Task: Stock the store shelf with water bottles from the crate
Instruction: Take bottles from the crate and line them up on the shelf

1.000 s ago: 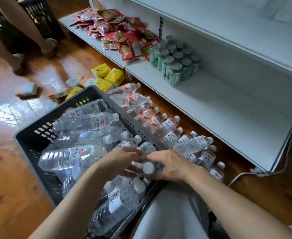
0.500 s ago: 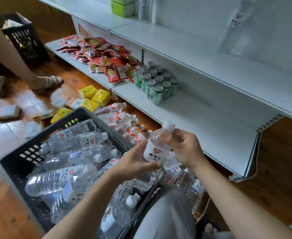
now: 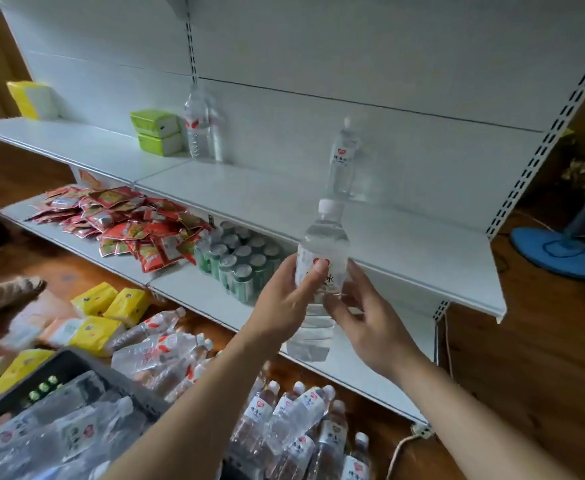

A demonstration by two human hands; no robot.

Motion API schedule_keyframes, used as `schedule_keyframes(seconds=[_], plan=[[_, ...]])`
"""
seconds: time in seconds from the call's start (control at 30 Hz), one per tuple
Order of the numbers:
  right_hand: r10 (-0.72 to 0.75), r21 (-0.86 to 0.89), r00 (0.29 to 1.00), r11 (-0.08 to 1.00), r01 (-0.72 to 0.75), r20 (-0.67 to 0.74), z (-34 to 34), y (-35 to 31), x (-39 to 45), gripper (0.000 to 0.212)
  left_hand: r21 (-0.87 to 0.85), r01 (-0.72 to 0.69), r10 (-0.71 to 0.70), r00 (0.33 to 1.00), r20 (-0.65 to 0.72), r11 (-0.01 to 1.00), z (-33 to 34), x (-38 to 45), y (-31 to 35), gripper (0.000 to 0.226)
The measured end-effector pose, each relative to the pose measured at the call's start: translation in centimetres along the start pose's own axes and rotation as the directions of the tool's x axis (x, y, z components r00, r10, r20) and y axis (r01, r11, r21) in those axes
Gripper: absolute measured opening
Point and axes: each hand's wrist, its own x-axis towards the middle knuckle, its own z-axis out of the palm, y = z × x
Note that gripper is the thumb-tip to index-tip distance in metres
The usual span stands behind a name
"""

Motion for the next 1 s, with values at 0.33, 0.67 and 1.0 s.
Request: schedule_keyframes(seconds=[0.33,0.67,1.0], plan=[[-0.036,-0.080,0.960,0.997,0.014,-0.277,-7.6,4.0,10.2,0.084,0.067,-0.155,0.151,0.986,0.065,0.986,5.8,13.9,3.5,0.035],[0.001,-0.156,0.892,0.984,-0.081,-0.452,-9.0,10.1,19.3,0.084,0.416,-0.028,0.089,0.988,-0.128,0.909,4.0,23.6,-2.0,0.056],[-0.033,-0.207,0.876,0.975,-0.077,-0.482,-9.1,14.7,28.4,0.088,0.310,-0.026,0.079,0.984,-0.159,0.951,3.8,33.0,-8.0,0.063]])
